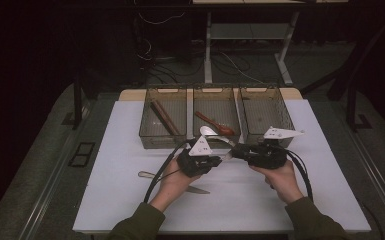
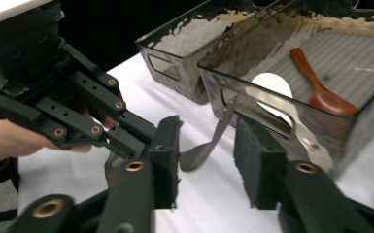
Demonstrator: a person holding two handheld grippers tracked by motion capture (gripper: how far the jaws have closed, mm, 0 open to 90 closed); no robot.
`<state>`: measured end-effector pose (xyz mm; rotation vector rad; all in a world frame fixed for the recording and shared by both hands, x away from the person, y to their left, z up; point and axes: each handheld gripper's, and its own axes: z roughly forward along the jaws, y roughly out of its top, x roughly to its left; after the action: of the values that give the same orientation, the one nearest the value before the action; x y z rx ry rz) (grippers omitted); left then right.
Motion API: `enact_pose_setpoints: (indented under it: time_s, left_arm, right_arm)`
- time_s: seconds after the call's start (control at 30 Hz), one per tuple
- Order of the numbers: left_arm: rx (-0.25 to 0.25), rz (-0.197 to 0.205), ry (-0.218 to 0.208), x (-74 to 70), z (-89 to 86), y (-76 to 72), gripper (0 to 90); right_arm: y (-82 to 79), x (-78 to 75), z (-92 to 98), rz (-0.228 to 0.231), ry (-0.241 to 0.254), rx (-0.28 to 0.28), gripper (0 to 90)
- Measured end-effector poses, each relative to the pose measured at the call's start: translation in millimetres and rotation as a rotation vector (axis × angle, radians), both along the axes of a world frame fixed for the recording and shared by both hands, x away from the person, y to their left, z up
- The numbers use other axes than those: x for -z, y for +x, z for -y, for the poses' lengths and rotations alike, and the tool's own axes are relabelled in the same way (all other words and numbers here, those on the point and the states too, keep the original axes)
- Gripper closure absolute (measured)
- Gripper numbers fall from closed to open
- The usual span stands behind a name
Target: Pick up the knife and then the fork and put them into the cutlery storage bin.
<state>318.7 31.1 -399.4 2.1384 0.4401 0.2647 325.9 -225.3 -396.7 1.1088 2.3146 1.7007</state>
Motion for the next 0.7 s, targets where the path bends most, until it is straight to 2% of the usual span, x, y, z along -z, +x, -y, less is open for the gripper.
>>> enact_pose_setpoints:
  time_s: [0.13, 0.3, 0.37, 0.5, 0.57, 0.7]
  left_arm:
    - [-0.012, 0.012, -0.005, -2.2, -1.6, -0.8, 84.4]
    - [-0.029, -0.008, -0.048, -2.9, -6.3, 1.9, 83.9]
    - [-0.034, -0.016, -0.061, -3.1, -7.7, 2.8, 83.8]
    - [-0.032, -0.024, -0.088, -1.6, -9.6, 3.9, 83.2]
    - [-0.027, -0.040, -0.108, 0.1, -9.3, 3.8, 81.7]
    - [-0.016, -0.030, -0.088, 2.2, -13.9, 0.0, 72.8]
  right_arm:
    - [4.9, 0.1, -4.6, -0.001, 0.030, -0.007, 77.8]
    - [7.6, -2.2, -7.9, 0.017, 0.031, -0.003, 83.9]
    - [8.5, -2.6, -7.9, 0.015, 0.051, -0.008, 86.8]
    - [9.8, -5.2, -9.4, 0.021, 0.045, -0.012, 87.1]
    - [10.9, -6.2, -9.6, 0.025, 0.045, -0.012, 87.2]
    - [12.9, -9.1, -7.2, 0.034, 0.023, -0.006, 87.3]
